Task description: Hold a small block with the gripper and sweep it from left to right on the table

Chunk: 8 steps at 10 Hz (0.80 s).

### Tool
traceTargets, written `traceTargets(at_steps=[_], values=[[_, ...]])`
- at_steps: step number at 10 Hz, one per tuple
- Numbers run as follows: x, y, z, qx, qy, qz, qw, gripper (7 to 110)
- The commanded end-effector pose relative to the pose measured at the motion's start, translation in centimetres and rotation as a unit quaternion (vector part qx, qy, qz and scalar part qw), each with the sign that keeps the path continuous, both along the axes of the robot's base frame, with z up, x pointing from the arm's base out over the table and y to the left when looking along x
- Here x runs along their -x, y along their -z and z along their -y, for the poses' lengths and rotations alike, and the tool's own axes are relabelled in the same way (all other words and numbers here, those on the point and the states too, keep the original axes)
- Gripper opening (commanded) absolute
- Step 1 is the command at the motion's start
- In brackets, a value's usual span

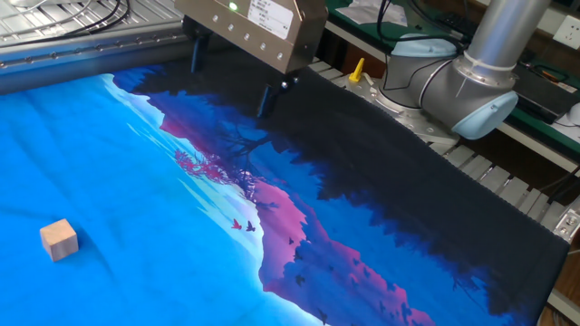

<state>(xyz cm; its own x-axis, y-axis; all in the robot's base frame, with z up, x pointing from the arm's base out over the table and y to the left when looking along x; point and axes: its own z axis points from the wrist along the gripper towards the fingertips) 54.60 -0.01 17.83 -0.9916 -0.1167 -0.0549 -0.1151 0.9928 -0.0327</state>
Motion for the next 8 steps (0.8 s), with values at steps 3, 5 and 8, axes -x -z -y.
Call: traceTargets(at_steps=[3,5,8], values=[[-0.3,-0.1,0.3,-0.006,0.000,0.001,1.0000,66],[-0.4,-0.1,0.6,-0.003,-0.001,0.002,1.0000,66],[-1.4,0.2,1.5,0.009,0.012,0.016,0.9998,22]])
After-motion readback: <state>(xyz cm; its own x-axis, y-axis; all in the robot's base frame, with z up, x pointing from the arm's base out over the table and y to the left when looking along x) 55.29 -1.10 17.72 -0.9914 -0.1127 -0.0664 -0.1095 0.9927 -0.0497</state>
